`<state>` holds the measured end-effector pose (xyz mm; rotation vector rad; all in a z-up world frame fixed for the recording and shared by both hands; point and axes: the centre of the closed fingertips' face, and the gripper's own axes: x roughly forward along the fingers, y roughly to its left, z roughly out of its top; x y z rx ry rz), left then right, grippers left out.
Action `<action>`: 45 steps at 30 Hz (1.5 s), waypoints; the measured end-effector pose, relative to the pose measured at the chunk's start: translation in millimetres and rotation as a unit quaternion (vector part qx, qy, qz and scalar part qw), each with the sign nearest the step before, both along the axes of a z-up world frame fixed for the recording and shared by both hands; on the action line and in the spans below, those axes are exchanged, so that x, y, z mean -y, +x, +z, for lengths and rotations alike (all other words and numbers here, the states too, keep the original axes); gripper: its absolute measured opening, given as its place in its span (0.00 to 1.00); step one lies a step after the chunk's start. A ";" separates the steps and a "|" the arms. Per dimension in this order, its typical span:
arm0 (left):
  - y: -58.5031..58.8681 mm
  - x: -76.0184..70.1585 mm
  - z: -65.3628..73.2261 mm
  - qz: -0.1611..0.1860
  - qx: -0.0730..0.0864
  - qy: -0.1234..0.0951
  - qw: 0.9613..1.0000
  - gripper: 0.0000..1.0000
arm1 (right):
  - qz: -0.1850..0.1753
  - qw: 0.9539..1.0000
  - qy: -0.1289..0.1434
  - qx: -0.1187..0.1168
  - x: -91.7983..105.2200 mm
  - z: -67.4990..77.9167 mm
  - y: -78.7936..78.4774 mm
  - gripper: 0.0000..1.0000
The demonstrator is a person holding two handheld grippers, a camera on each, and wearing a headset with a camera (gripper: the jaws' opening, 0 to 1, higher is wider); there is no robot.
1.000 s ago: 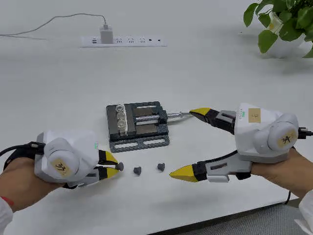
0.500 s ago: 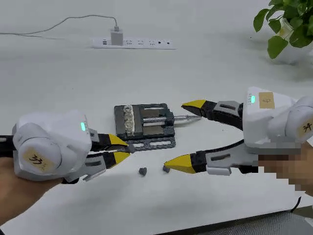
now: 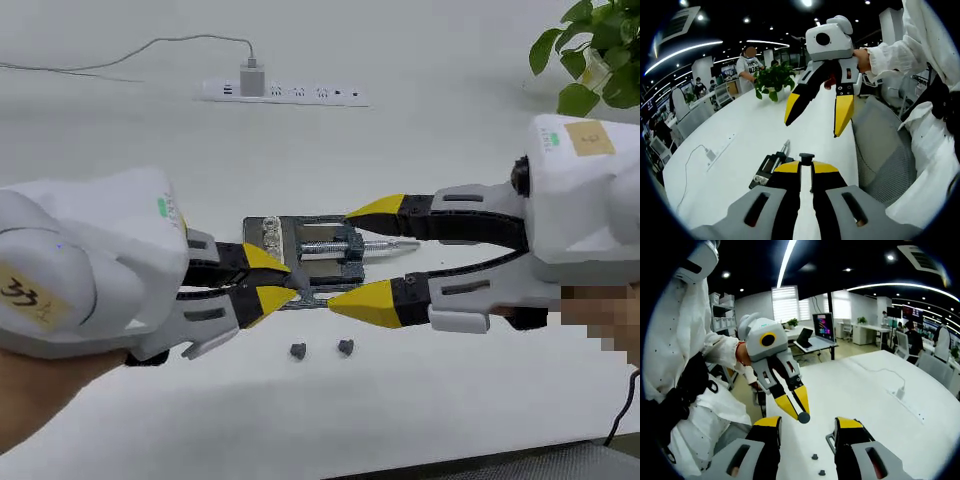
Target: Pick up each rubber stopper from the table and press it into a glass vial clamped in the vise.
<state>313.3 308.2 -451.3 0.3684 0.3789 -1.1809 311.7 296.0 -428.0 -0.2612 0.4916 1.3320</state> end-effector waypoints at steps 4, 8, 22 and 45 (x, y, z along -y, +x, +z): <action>-3.1 0.4 5.2 -0.003 0.002 0.000 1.000 0.04 | 0.017 1.000 -0.006 -0.002 -1.6 2.1 -5.4 0.30; -4.9 1.6 7.8 -0.002 -0.001 -0.007 1.000 0.04 | 0.031 1.000 -0.006 -0.005 -3.2 0.8 -9.6 0.25; -13.4 8.1 13.0 -0.019 0.005 -0.009 1.000 0.04 | 0.056 0.998 -0.011 -0.016 -6.5 -1.3 -20.7 0.16; -19.6 12.6 16.6 -0.041 0.007 -0.006 0.999 0.04 | 0.072 0.997 -0.016 -0.019 -9.1 -3.9 -26.6 0.09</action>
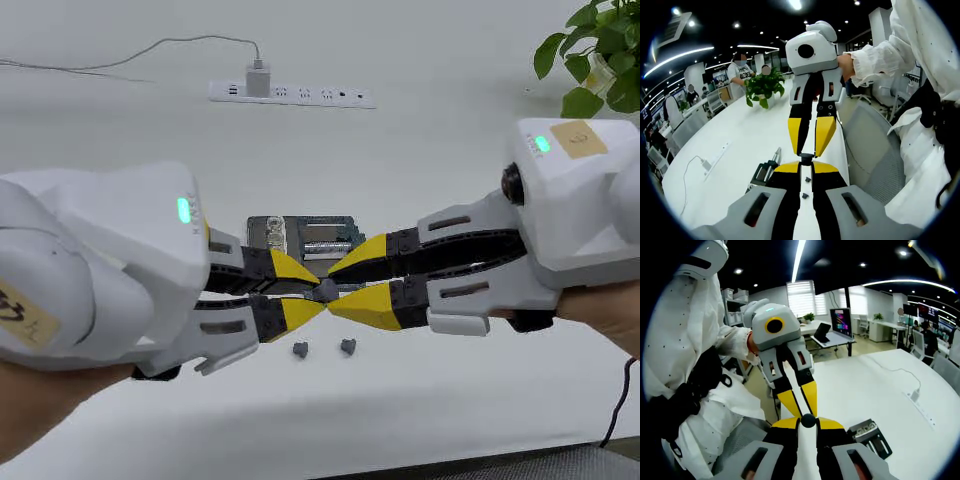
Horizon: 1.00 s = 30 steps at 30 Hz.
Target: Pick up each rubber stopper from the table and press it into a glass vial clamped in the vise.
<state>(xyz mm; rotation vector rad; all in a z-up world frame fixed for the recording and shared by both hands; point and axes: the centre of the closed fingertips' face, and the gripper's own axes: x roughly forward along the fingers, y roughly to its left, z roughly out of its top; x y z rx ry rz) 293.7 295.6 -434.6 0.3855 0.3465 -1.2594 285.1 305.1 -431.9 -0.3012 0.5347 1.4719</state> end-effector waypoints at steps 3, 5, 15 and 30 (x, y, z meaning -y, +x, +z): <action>-1.0 0.2 0.0 -0.002 0.000 0.000 1.000 0.04 | 0.002 1.000 -0.001 0.001 0.2 -0.1 -0.3 0.08; -1.2 0.2 0.0 -0.003 -0.001 0.000 1.000 0.04 | 0.002 1.000 -0.001 0.001 0.3 0.0 -0.5 0.08; -2.2 0.5 -2.0 -0.006 -0.005 0.002 1.000 0.04 | 0.009 1.000 -0.007 0.008 1.7 -2.9 -0.1 0.08; -3.1 0.4 -4.4 -0.015 -0.004 0.012 1.000 0.04 | 0.015 1.000 -0.013 0.015 1.7 -5.2 -1.3 0.07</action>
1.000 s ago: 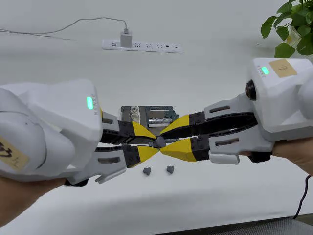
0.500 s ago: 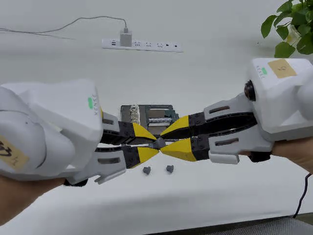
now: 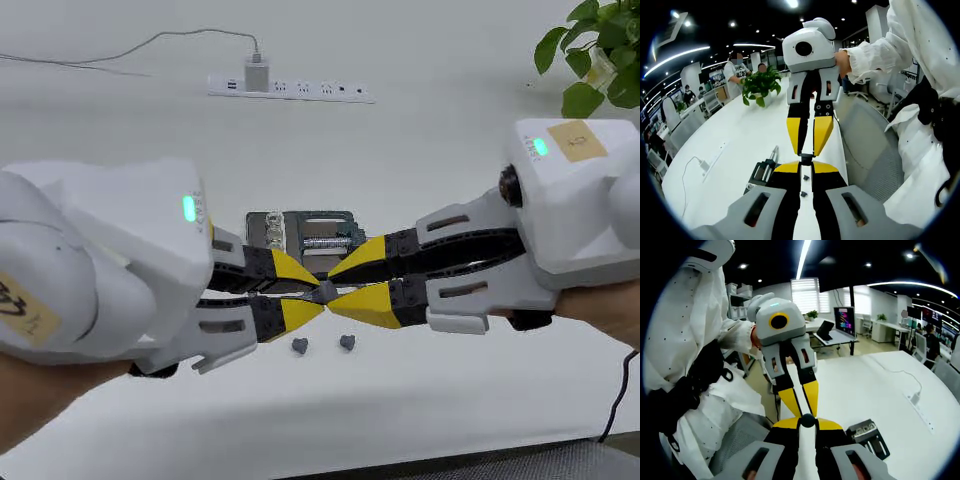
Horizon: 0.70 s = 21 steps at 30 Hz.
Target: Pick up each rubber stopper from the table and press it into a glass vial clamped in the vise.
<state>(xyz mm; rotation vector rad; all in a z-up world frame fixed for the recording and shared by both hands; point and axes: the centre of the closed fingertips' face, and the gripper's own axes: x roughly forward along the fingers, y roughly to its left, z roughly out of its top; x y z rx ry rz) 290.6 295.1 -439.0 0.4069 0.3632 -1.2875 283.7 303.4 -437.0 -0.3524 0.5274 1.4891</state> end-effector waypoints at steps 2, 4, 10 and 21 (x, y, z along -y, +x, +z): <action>0.8 -0.4 -0.5 0.002 -0.002 -0.003 1.000 0.04 | -0.001 1.000 -0.001 0.004 -0.2 -0.1 0.5 0.07; 1.4 -0.5 -0.5 0.004 -0.005 -0.006 1.000 0.04 | -0.002 1.000 0.000 0.005 -0.2 0.1 1.0 0.07; 1.3 -0.4 -2.3 0.005 -0.010 -0.011 1.000 0.04 | 0.001 1.000 -0.002 0.008 -0.2 -1.3 0.9 0.07; 4.3 -0.9 -2.4 0.012 -0.017 -0.025 0.999 0.04 | -0.008 1.000 -0.001 0.001 -0.3 -0.8 3.2 0.06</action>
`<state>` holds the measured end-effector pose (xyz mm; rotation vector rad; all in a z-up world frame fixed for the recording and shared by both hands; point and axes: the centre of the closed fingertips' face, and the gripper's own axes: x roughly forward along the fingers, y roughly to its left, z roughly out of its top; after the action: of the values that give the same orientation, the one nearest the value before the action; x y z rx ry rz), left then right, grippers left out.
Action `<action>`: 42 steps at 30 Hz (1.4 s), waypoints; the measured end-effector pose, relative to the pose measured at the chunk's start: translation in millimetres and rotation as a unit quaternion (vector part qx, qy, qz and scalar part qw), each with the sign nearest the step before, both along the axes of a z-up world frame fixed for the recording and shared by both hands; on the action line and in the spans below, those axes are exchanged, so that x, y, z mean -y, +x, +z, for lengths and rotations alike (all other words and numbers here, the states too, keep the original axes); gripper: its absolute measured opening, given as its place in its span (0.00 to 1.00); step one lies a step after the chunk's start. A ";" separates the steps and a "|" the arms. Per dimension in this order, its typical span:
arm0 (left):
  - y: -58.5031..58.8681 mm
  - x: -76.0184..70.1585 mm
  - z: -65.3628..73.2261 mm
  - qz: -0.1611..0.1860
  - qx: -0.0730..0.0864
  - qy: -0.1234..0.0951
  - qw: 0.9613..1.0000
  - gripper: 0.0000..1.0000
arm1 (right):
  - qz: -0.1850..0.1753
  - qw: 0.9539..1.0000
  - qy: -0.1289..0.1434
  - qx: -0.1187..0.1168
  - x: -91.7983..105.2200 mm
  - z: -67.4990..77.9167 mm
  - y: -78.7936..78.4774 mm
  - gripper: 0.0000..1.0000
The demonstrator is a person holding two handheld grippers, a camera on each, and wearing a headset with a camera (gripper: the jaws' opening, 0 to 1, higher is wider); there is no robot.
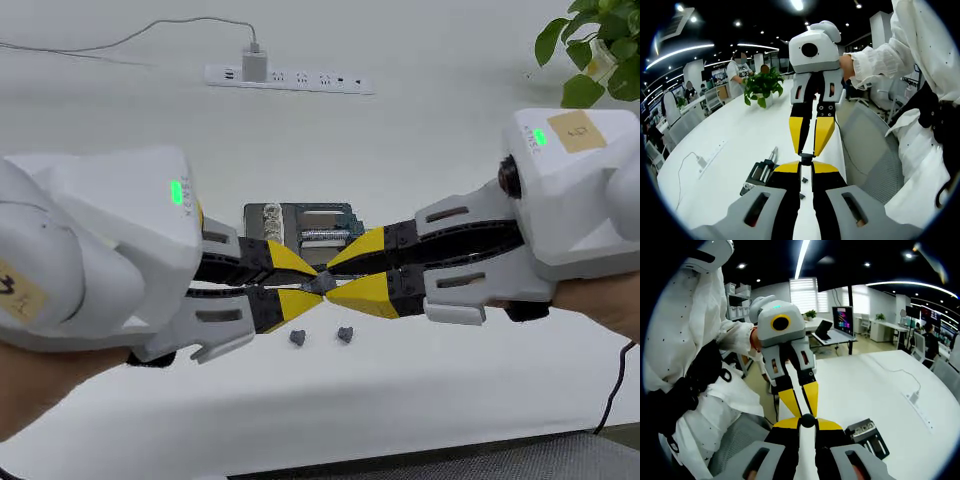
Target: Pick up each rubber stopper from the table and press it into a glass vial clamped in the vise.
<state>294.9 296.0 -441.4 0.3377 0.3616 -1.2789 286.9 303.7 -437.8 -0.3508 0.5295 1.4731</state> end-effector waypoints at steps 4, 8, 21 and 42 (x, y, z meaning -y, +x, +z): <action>0.4 -0.1 -1.3 -0.001 0.001 -0.001 1.000 0.04 | 0.000 1.000 -0.002 -0.003 -0.5 -1.2 0.3 0.06; 1.7 -1.1 -2.2 0.002 0.001 -0.006 1.000 0.04 | -0.002 1.000 -0.003 -0.004 -1.0 -2.2 1.4 0.06; 7.2 -6.8 -3.7 0.011 0.001 -0.022 1.000 0.04 | -0.005 1.000 -0.004 -0.012 -5.4 -4.3 7.9 0.06; 12.6 -15.4 -3.4 0.029 -0.008 -0.045 0.999 0.08 | 0.005 1.000 -0.011 -0.014 -13.5 -3.9 13.1 0.06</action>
<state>307.5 311.4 -444.8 0.2388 0.3251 -1.2365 300.0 317.2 -441.7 -0.3501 0.5680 1.4850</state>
